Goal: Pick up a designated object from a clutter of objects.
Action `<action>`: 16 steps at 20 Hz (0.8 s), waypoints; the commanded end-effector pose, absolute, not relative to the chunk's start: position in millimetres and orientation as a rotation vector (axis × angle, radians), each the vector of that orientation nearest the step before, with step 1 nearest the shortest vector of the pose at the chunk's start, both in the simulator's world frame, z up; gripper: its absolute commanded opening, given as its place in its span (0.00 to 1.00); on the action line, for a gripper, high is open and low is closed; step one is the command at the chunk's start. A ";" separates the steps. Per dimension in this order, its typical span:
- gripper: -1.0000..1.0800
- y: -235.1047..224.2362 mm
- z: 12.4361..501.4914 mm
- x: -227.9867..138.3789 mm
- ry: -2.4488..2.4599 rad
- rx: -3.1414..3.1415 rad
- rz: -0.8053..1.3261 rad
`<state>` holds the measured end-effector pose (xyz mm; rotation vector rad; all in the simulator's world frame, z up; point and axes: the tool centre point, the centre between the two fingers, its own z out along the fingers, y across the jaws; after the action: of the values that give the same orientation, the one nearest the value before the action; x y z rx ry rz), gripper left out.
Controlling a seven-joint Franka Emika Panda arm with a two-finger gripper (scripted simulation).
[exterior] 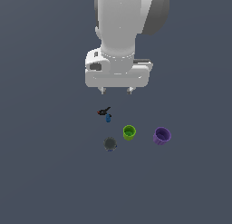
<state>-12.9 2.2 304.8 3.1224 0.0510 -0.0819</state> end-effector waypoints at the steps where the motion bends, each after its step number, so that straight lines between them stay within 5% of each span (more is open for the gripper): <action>1: 0.62 2.2 304.8 -12.9 0.051 3.122 -0.082; 16: 0.62 -1.7 299.3 -12.1 0.054 3.119 -0.099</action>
<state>-12.7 -2.5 300.0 3.1180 0.0608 -0.0986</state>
